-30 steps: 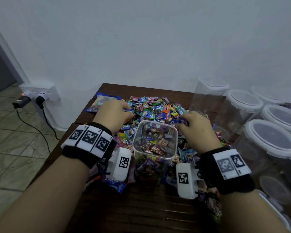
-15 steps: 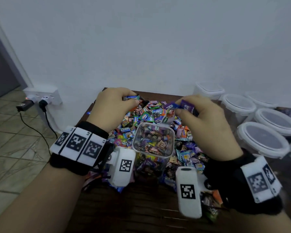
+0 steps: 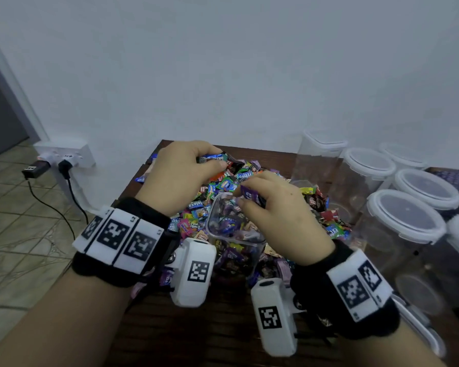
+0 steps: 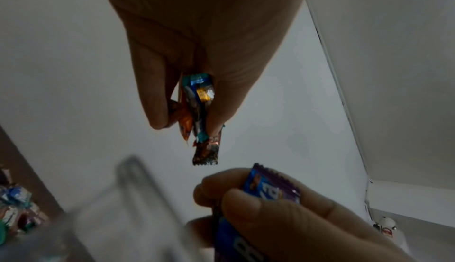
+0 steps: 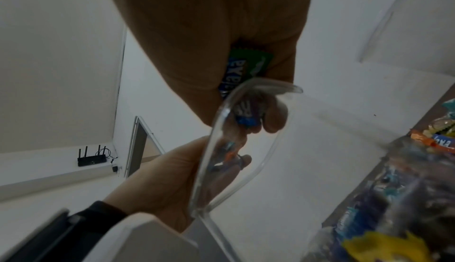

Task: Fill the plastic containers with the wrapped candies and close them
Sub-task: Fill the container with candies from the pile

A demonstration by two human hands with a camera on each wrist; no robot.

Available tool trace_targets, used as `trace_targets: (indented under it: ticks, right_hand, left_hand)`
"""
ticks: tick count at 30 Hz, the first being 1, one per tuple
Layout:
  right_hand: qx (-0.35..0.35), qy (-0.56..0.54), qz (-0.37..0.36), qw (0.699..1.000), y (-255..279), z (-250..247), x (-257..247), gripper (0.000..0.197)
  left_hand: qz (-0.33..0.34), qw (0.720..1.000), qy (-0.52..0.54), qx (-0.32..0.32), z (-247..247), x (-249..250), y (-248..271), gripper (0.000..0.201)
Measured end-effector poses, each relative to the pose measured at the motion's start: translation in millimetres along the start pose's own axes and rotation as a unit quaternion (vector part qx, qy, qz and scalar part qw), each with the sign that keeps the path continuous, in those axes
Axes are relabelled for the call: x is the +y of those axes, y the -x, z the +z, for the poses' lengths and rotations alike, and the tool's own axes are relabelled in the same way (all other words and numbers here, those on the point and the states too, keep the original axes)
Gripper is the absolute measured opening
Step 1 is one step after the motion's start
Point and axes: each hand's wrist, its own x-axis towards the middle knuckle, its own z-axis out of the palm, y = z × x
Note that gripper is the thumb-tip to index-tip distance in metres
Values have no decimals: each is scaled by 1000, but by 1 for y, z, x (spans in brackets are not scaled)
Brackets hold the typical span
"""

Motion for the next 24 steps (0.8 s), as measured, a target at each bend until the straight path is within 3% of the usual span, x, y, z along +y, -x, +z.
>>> trace_targets:
  ticks: [6, 12, 18, 24]
  right_hand:
    - [22, -18, -13, 1000, 0, 13, -1, 21]
    - [24, -28, -37, 999, -2, 26, -1, 27]
    - [61, -50, -57, 995, 3, 27, 5, 17]
    - [76, -51, -65, 994, 13, 29, 5, 29]
  left_hand:
    - [-13, 999, 33, 3, 1, 0, 3, 35]
    - [-17, 999, 50, 8, 1, -3, 5, 41]
    - [-24, 998, 55, 16, 1, -4, 8, 15]
    - [-20, 999, 47, 18, 0, -7, 10, 6]
